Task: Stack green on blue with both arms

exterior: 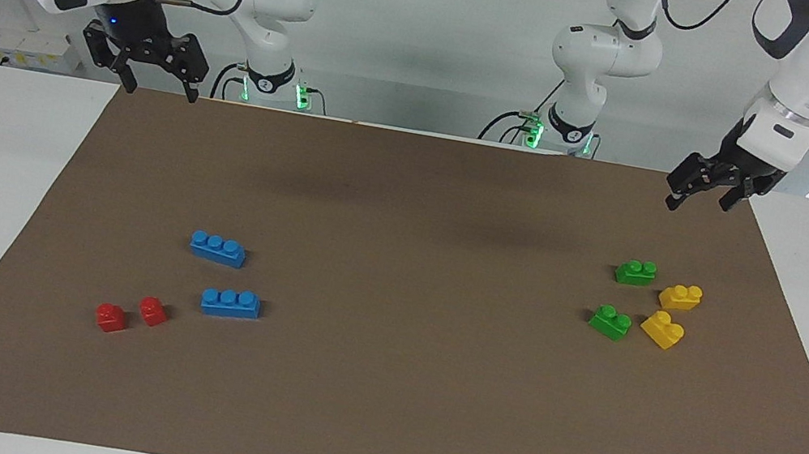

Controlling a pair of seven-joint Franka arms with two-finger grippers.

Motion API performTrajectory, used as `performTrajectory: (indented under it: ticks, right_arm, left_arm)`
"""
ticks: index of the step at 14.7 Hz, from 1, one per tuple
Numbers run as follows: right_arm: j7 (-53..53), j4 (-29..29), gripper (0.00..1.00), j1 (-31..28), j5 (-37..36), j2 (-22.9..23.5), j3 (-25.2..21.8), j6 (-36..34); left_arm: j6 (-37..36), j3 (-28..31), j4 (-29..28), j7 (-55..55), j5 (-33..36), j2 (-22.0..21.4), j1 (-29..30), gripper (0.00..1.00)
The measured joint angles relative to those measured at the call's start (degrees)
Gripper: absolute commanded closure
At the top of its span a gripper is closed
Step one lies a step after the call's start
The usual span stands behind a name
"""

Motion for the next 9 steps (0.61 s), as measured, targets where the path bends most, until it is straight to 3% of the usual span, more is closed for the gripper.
performTrajectory:
  ticks: [9]
  right_arm:
    - [0.0, 0.0, 0.00, -0.4, 0.0, 0.0, -0.5, -0.1]
  left_arm:
    - [0.0, 0.0, 0.0, 0.0, 0.0, 0.0, 0.0, 0.00]
